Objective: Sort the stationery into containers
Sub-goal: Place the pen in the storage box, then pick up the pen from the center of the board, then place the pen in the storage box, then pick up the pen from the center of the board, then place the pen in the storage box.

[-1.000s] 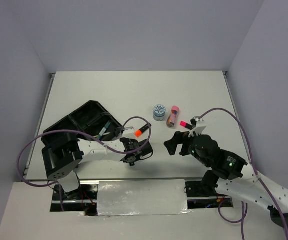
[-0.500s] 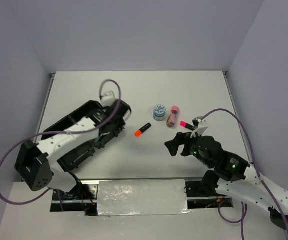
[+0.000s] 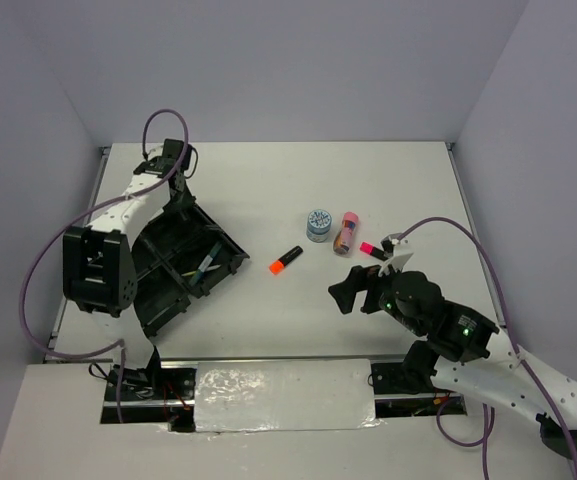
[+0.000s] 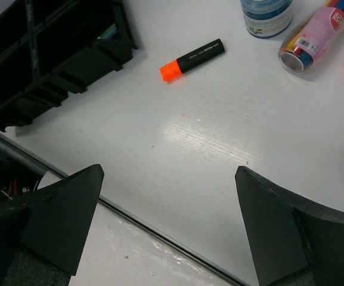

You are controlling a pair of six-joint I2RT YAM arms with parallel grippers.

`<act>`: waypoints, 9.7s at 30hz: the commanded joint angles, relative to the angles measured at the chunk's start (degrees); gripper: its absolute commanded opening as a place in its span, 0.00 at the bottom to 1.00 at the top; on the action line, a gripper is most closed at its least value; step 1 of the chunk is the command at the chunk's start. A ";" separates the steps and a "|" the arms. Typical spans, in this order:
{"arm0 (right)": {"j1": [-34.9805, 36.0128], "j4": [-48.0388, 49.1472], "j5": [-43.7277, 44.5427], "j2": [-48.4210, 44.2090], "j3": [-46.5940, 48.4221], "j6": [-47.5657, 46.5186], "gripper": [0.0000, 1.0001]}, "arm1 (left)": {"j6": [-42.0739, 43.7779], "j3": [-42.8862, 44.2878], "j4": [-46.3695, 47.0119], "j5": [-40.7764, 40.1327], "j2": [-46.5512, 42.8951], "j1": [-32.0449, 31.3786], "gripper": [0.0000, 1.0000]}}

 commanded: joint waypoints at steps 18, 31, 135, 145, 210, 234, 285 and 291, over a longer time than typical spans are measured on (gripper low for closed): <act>-0.30 4.99 -2.46 2.97 0.81 -3.24 1.00 | 21.64 -8.00 3.13 14.44 -8.44 4.07 0.33; -0.30 3.84 -3.87 2.18 2.57 -4.03 1.00 | 31.23 -10.99 -0.65 21.13 -7.13 8.56 0.53; -29.10 -7.77 -9.91 22.82 18.21 -5.62 1.00 | 25.89 -16.60 3.12 4.25 -27.67 -4.80 0.99; -41.15 -2.58 -10.08 48.56 30.59 -15.23 0.98 | 20.06 -37.09 8.66 7.86 -55.89 -7.95 0.99; -9.28 38.72 -30.41 28.89 18.30 9.94 0.00 | 11.63 -40.78 47.42 51.27 -51.16 -31.52 0.93; -4.08 46.91 -35.87 29.60 16.10 6.87 0.44 | 13.99 -37.36 46.12 52.17 -49.22 -31.61 0.00; -27.37 6.58 -21.29 3.94 15.58 -12.47 1.00 | 33.00 -17.94 10.78 1.26 -20.02 -0.85 0.99; -27.46 -2.83 -10.84 2.10 13.39 -8.96 1.00 | 22.36 -13.56 12.09 11.57 -23.57 -8.38 0.99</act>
